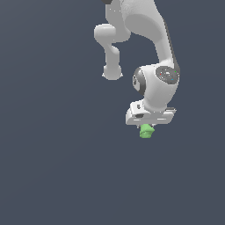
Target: Pick up the object and move it to a goal position.
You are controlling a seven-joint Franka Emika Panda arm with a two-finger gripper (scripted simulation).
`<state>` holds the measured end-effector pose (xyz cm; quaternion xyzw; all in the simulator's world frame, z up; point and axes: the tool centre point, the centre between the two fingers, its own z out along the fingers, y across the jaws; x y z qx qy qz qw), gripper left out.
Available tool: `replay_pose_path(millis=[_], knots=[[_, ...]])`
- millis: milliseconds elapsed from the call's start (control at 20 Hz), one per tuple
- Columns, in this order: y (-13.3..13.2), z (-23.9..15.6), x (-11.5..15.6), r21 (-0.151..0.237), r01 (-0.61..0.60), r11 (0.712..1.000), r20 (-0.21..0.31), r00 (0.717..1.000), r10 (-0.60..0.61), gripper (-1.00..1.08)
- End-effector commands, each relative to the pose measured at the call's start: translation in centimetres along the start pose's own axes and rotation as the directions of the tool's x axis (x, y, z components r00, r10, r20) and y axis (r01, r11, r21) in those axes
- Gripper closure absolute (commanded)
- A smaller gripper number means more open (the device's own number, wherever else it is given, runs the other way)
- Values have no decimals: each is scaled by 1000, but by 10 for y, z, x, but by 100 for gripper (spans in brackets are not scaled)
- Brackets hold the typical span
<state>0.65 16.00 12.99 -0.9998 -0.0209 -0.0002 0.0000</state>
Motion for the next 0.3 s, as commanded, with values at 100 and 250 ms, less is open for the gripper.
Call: replay_pose_path(millis=[100,250], knots=[[-5,-4,7,0,0,1000,0,1000,0,108],[-6,-4,8,0,0,1000,0,1000,0,108]])
